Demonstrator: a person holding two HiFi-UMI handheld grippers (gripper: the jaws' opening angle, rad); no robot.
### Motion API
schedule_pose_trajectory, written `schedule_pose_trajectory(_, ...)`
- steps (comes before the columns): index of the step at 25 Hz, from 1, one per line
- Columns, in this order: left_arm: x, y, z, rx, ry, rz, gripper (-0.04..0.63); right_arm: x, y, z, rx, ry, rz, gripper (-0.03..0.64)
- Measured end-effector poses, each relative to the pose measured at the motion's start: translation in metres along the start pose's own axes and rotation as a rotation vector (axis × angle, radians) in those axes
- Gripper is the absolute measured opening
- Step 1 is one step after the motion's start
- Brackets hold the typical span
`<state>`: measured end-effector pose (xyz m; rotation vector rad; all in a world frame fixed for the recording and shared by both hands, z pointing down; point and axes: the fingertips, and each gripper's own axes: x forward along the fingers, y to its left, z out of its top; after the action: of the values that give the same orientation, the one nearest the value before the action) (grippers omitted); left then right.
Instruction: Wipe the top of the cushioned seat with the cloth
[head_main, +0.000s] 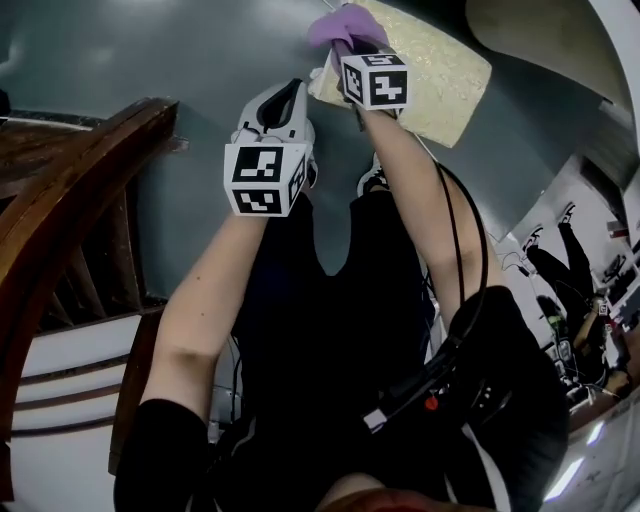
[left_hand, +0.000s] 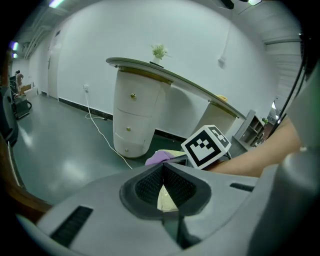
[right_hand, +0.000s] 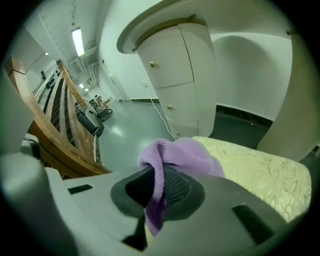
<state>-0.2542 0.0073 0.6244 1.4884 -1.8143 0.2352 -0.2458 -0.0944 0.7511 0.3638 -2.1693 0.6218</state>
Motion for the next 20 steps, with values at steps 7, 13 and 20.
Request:
schedule_pose_trajectory(7,0.005,-0.008,-0.021,0.006,0.034,-0.005,0.005,0.0,-0.028,-0.019,0.006,0.03,-0.054,0.023)
schedule_pose_trajectory(13,0.019,-0.033,-0.011,0.008,0.031,-0.002,0.005,-0.018,-0.057,-0.032,0.082,0.023,-0.062,0.023)
schedule_pose_trajectory(20,0.037,-0.064,-0.002,0.034,0.024,-0.008,0.005,-0.047,-0.107,-0.051,0.155,0.015,-0.086,0.023)
